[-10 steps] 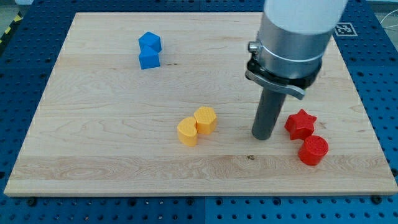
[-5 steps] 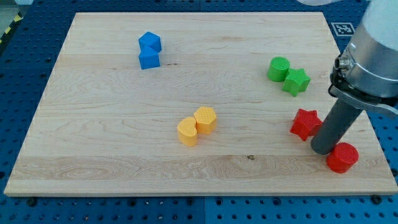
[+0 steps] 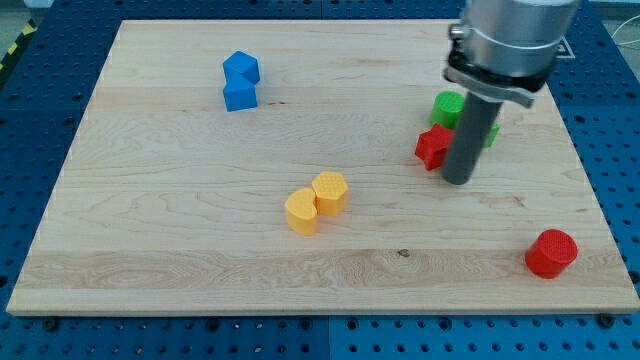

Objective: Push red star to the center

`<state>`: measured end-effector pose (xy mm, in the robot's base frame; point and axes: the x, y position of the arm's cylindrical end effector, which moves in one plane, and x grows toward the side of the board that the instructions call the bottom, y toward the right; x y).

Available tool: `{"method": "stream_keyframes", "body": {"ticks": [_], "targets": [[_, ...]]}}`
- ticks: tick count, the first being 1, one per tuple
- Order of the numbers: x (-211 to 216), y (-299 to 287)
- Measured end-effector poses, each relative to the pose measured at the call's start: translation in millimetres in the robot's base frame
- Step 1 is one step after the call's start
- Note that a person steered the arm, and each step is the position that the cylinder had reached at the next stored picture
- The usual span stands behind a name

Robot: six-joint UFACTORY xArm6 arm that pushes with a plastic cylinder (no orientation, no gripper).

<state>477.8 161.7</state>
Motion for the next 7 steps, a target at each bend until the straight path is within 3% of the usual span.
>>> {"method": "stream_keyframes", "body": {"ticks": [1,3,7], "targets": [[0,34],[-24,23],[-30,-119]]}}
